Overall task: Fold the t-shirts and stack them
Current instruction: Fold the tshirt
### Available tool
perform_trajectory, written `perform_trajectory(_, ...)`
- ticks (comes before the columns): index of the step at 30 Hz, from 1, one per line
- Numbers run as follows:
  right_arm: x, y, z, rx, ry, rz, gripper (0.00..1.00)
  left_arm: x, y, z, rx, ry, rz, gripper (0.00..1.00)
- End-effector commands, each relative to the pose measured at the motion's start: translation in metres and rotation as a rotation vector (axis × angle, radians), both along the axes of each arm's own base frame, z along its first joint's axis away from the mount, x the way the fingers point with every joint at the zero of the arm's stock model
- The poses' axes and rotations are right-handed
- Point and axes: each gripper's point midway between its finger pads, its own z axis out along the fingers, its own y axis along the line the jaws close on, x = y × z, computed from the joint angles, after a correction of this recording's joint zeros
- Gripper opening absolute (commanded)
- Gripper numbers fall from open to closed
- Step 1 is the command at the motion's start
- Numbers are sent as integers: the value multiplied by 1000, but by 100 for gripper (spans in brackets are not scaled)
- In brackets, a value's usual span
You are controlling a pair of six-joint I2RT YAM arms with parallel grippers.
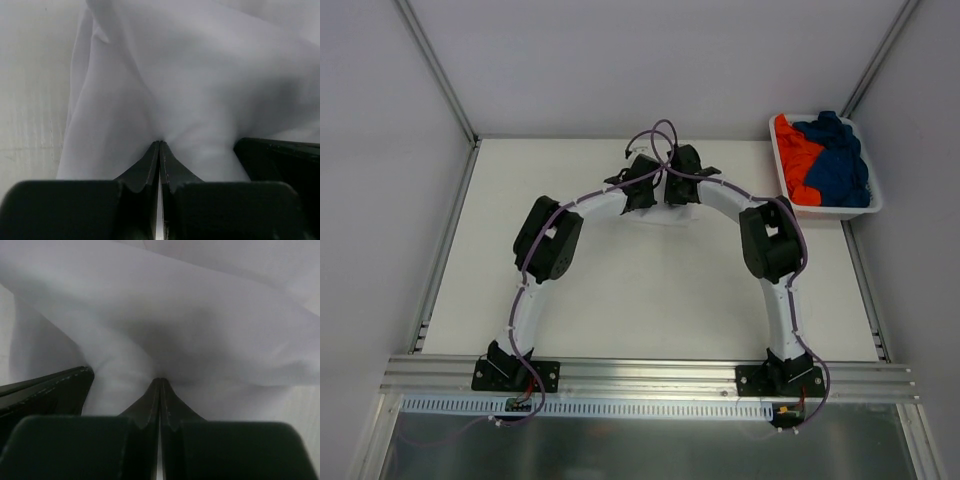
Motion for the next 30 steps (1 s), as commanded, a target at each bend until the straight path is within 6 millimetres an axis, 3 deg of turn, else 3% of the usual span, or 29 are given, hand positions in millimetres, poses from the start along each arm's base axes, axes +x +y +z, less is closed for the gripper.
perform_trajectory(1, -29, 11, 9, 106, 94, 12, 0, -30, 13, -2, -53, 107, 63, 0)
perform_trajectory(2, -43, 6, -4, 96, 131, 2, 0, -45, 21, -7, -49, 140, 72, 0)
perform_trajectory(4, -58, 9, 6, 129, 139, 23, 0, -62, 26, -13, -68, 184, 98, 0)
perform_trajectory(6, -81, 4, -5, 115, 178, 20, 0, -88, 37, -23, -64, 234, 121, 0)
perform_trajectory(7, -87, 3, 6, 124, 162, 23, 0, -98, 40, -27, -60, 248, 129, 0)
perform_trajectory(8, -105, 1, -6, 100, 193, 24, 1, -115, 45, -32, -43, 268, 128, 0)
perform_trajectory(10, -116, -5, 3, 71, 154, 13, 1, -133, 53, -37, -22, 277, 158, 0)
perform_trajectory(11, -133, -7, -7, 48, 177, 20, 1, -153, 57, -40, -6, 295, 150, 0)
perform_trajectory(13, -145, -4, 1, 61, 160, 24, 0, -174, 64, -43, 17, 297, 161, 0)
perform_trajectory(14, -159, 0, -4, 57, 172, 39, 0, -184, 57, -42, 18, 293, 148, 0)
perform_trajectory(17, -176, 8, 0, 17, 137, 61, 0, -211, 56, -40, 15, 292, 143, 0)
perform_trajectory(20, -183, 10, 3, -38, 82, 60, 1, -221, 53, -24, -8, 253, 138, 0)
perform_trajectory(25, -185, 20, 36, -15, -11, 82, 1, -223, 44, 24, -80, 155, 91, 0)
perform_trajectory(30, -188, 18, 68, -17, -73, 90, 1, -215, 48, 64, -109, 52, 78, 0)
